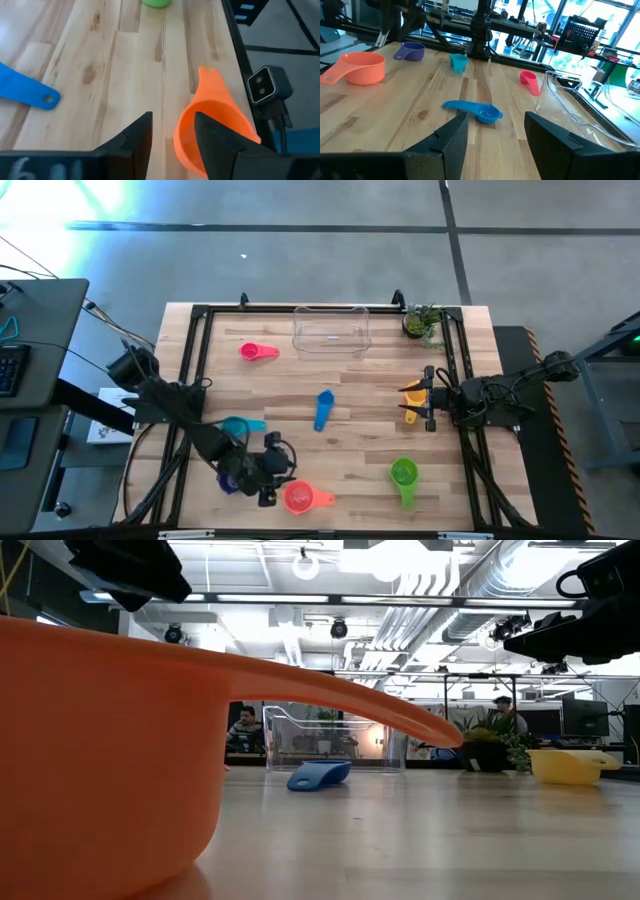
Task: Nest measuring cups in basket
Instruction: Move the orange measuring cup to the table bottom center
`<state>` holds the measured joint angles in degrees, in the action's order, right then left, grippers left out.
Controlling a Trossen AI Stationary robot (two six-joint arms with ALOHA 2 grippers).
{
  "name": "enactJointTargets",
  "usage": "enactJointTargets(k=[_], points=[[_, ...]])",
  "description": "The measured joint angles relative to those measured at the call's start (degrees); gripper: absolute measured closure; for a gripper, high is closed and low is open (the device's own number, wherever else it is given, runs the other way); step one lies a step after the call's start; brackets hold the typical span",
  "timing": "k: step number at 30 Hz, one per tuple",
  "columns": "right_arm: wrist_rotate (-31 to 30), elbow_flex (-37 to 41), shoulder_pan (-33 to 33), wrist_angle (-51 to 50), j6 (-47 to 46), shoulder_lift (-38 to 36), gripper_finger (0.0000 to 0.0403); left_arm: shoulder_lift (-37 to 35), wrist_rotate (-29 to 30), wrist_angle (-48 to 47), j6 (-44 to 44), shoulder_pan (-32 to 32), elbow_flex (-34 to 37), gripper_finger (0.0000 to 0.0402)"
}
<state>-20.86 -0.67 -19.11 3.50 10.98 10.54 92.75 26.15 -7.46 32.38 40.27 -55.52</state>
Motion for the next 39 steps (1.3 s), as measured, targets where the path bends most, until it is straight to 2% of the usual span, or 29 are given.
enactJointTargets(k=[7,22,29,39], points=[[0.02,0.01,0.00,-0.02,0.00,-0.02,0.0214,4.69,-0.27,0.24,3.42,0.04,-0.14,0.0233],[0.00,0.02,0.00,-0.06,0.00,-0.02,0.0214,9.56,-3.53,3.52,5.07,0.31,-0.14,0.0232],[0.00,0.00,0.00,-0.07,0.00,-0.02,0.0214,9.73,-3.82,3.69,5.07,0.35,-0.14,0.0232],[0.00,0.01,0.00,-0.07,0.00,0.00,0.0214,11.59,-6.09,4.82,5.55,0.31,-0.12,0.0278]])
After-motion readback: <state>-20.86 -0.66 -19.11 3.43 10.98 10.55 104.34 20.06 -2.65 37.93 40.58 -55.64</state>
